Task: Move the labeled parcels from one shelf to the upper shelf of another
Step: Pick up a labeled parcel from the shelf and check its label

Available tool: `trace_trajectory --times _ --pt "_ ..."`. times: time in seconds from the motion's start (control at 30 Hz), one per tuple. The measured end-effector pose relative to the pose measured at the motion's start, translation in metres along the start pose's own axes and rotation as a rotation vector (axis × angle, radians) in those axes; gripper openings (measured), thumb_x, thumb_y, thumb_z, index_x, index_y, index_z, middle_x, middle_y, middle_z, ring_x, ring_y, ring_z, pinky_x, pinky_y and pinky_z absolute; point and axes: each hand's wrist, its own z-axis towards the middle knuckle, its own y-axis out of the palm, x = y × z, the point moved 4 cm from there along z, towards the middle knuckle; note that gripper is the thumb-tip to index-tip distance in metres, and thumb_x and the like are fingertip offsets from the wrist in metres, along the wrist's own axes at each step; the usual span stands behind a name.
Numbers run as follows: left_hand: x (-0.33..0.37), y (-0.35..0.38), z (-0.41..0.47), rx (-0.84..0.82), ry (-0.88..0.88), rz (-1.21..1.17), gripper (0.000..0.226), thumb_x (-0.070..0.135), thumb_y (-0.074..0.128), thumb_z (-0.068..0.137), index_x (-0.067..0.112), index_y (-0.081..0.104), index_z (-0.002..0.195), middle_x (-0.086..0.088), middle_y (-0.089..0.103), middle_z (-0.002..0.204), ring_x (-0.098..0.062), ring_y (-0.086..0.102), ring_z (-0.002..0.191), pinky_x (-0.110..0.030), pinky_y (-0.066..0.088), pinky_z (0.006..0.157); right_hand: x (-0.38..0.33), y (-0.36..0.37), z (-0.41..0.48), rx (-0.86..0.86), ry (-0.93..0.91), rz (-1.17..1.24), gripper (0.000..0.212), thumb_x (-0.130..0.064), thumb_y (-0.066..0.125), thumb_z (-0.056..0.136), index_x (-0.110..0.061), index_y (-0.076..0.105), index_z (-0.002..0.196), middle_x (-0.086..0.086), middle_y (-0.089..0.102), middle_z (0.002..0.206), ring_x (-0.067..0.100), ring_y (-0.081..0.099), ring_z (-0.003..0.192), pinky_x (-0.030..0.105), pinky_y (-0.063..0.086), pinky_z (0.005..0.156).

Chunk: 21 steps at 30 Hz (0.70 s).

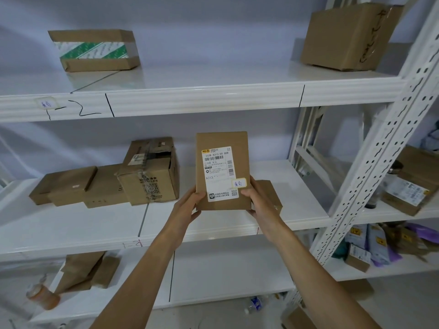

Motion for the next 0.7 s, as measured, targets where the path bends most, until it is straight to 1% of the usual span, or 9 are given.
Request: trace_trajectory --times 0.07,0.17,0.27,0.37,0.47,0.53,0.57,0.63,0.7 --pt "-0.002 -0.002 0.002 0.025 -0.028 -0.047 0.049 0.04 0.056 0.102 0.027 0.053 0.149 0.0 0.065 0.14 -0.02 0.056 0.136 -0.047 0.04 0.119 0.002 -0.001 0.001 0.023 0.018 0.024 0.03 -0.026 0.053 0.102 -0.051 0.063 0.116 -0.029 0.075 0.107 -0.005 0.068 0.104 0.027 0.047 0.093" --pt "-0.005 -0.003 0.003 0.055 -0.056 -0.087 0.049 0.039 0.057 0.102 0.024 0.054 0.148 -0.002 0.067 0.137 -0.022 0.058 0.133 -0.048 0.042 0.118 0.005 -0.002 0.001 0.042 0.041 0.046 0.026 -0.029 0.055 0.101 -0.049 0.063 0.116 -0.02 0.071 0.121 0.005 0.059 0.121 0.043 0.041 0.113" --pt "-0.005 -0.003 0.001 0.067 -0.043 -0.078 0.05 0.041 0.062 0.098 0.025 0.056 0.145 -0.001 0.068 0.135 -0.022 0.061 0.13 -0.047 0.044 0.117 0.009 -0.005 0.0 0.061 0.064 0.098 0.026 -0.032 0.056 0.101 -0.043 0.062 0.123 -0.012 0.068 0.131 0.012 0.054 0.131 0.05 0.035 0.12" --pt "-0.001 0.001 -0.003 0.109 -0.019 -0.083 0.061 0.045 0.074 0.085 0.025 0.057 0.14 -0.002 0.071 0.126 -0.023 0.065 0.123 -0.045 0.05 0.11 0.013 -0.008 -0.001 0.1 0.092 0.184 0.025 -0.031 0.057 0.1 -0.037 0.064 0.123 -0.011 0.069 0.125 0.011 0.056 0.127 0.048 0.037 0.12" --pt "0.005 0.011 -0.01 0.16 0.023 -0.074 0.071 0.047 0.079 0.079 0.022 0.052 0.14 -0.003 0.07 0.118 -0.017 0.069 0.11 -0.033 0.055 0.092 0.017 -0.007 -0.004 0.131 0.13 0.281 0.016 -0.03 0.06 0.099 -0.036 0.067 0.112 -0.009 0.071 0.117 0.009 0.059 0.119 0.043 0.042 0.116" --pt "0.008 0.019 -0.015 0.188 0.066 -0.049 0.085 0.054 0.085 0.07 0.021 0.049 0.14 -0.005 0.069 0.119 -0.016 0.07 0.105 -0.025 0.054 0.081 0.022 -0.006 -0.005 0.158 0.155 0.339 0.014 -0.029 0.06 0.098 -0.033 0.067 0.11 -0.004 0.072 0.119 0.013 0.061 0.12 0.044 0.046 0.114" --pt "0.008 0.021 -0.016 0.202 0.083 -0.03 0.094 0.058 0.086 0.064 0.02 0.047 0.141 -0.007 0.068 0.12 -0.017 0.071 0.105 -0.023 0.054 0.079 0.026 -0.006 -0.006 0.173 0.168 0.374 0.015 -0.029 0.061 0.097 -0.031 0.068 0.11 0.0 0.073 0.119 0.015 0.062 0.119 0.045 0.047 0.112" --pt "0.008 0.026 -0.017 0.234 0.116 0.029 0.106 0.064 0.086 0.056 0.018 0.047 0.142 -0.008 0.067 0.121 -0.019 0.072 0.105 -0.022 0.059 0.078 0.035 -0.008 -0.006 0.194 0.192 0.445 0.015 -0.028 0.061 0.097 -0.029 0.069 0.11 0.002 0.077 0.111 0.017 0.066 0.114 0.045 0.05 0.11" --pt "0.009 0.03 -0.018 0.264 0.157 0.132 0.115 0.076 0.085 0.048 0.019 0.048 0.142 -0.009 0.063 0.125 -0.017 0.071 0.103 -0.031 0.064 0.083 0.043 -0.01 -0.007 0.207 0.21 0.506 0.015 -0.031 0.062 0.097 -0.028 0.069 0.111 0.002 0.079 0.106 0.02 0.067 0.114 0.048 0.051 0.109"
